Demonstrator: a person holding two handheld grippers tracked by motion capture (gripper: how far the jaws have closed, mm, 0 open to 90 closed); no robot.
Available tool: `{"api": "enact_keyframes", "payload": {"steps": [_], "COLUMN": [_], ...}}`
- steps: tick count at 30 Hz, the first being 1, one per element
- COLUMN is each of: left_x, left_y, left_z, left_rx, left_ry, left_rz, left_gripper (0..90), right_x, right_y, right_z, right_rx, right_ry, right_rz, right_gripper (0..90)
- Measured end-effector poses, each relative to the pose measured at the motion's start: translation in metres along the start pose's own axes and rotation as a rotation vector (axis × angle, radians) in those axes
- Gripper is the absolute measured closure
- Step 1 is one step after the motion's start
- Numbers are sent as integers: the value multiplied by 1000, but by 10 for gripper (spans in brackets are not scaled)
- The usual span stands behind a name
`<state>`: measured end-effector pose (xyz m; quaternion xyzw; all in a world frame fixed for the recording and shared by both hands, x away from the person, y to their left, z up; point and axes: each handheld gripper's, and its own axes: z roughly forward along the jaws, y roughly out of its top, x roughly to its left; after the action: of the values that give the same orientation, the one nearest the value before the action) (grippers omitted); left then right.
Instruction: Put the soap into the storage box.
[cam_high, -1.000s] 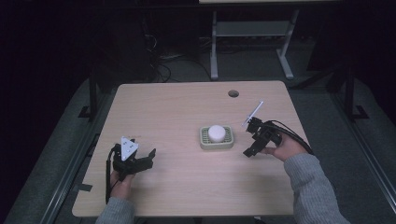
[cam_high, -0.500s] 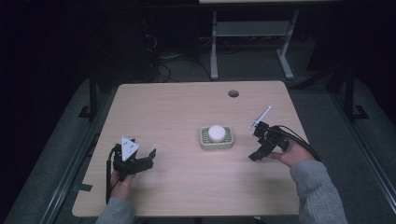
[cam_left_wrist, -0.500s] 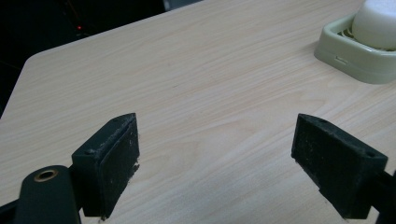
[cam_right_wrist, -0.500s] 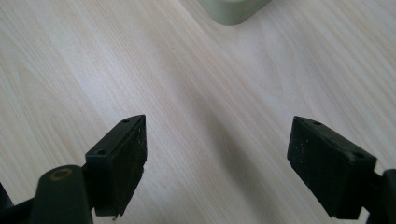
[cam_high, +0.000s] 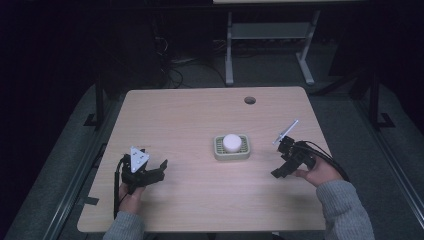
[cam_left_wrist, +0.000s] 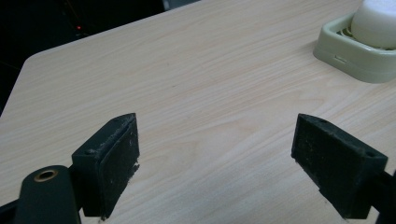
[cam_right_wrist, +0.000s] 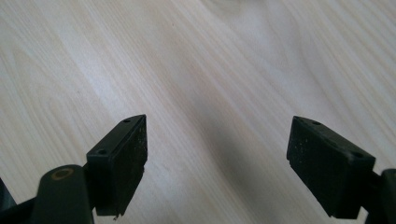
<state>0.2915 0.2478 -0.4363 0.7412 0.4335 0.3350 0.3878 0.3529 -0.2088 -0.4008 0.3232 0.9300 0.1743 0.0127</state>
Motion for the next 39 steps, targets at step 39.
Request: {"api": "enact_keyframes", "payload": {"steps": [39], "left_x": [-3], "left_y": [1], "left_z": [0], "left_rx": [8], "left_ry": [2], "left_rz": [18], "left_gripper": [148], "right_x": [13], "right_y": [-79], "right_z": [-2], "right_rx": [-71], "right_ry": [-15], "right_rz": [98], "right_gripper": [200]}}
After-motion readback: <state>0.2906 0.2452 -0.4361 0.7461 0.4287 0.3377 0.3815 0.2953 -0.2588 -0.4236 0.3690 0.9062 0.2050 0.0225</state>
